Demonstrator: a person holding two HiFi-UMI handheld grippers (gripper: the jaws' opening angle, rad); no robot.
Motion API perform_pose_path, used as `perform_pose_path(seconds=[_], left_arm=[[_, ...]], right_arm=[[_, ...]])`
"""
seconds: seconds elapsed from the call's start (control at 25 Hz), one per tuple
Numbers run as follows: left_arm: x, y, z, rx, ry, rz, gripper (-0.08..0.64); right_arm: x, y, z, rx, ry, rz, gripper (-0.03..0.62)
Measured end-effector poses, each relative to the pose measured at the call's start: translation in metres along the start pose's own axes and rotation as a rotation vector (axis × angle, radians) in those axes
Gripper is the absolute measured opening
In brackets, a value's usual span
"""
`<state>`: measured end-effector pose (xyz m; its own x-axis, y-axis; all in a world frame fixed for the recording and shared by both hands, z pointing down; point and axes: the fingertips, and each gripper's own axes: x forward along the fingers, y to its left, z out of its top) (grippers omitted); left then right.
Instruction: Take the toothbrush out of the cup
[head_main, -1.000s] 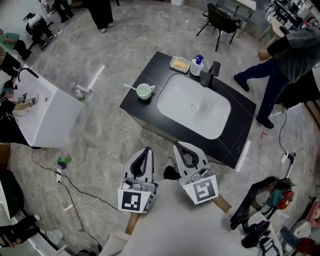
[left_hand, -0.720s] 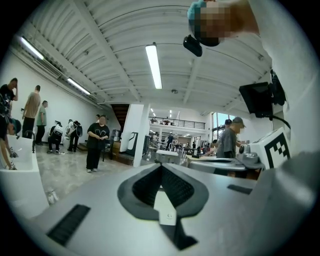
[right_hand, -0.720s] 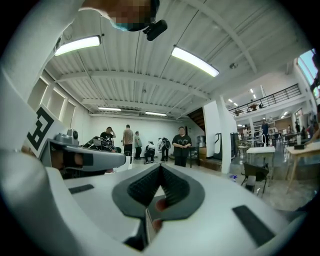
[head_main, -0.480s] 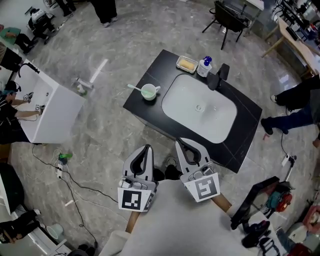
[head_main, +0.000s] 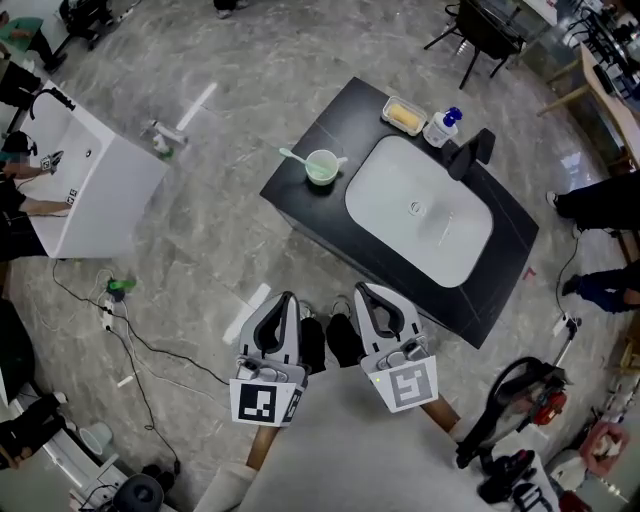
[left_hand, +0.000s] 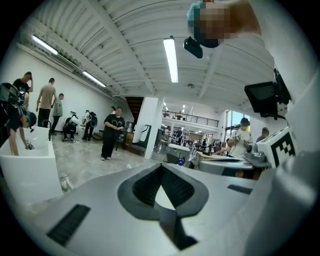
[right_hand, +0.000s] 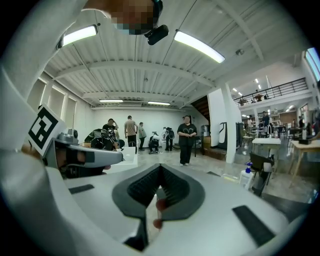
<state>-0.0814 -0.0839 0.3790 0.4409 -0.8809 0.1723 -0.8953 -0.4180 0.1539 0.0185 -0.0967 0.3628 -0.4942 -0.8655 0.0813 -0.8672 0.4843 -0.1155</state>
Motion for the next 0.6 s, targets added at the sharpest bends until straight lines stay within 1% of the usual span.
perform_pose_path(seconds=[0.24,0.36,0.44,0.52,0.6], left_arm=[[0.002,0.010,-0.022,-0.045,0.050,0.015,0.005],[0.007,0.013,-0.031,-0.082,0.077,0.025,0.004],[0.010,0.014,-0.037,-0.079,0.090,0.023,0.005],[0.012,0.014,-0.044,-0.100,0.111,0.028,0.005],[0.015,0.016,-0.049,-0.091,0.123,0.021,0.004]], right_arm=[[0.015,0.002,-0.023,0.006,0.068,0.016,0.005],[0.023,-0.003,-0.032,0.009,0.085,0.017,0.005],[0.028,-0.007,-0.038,0.018,0.091,0.015,0.005],[0.031,-0.010,-0.044,0.026,0.103,0.015,0.005],[0.036,-0.012,-0.051,0.028,0.115,0.017,0.005]])
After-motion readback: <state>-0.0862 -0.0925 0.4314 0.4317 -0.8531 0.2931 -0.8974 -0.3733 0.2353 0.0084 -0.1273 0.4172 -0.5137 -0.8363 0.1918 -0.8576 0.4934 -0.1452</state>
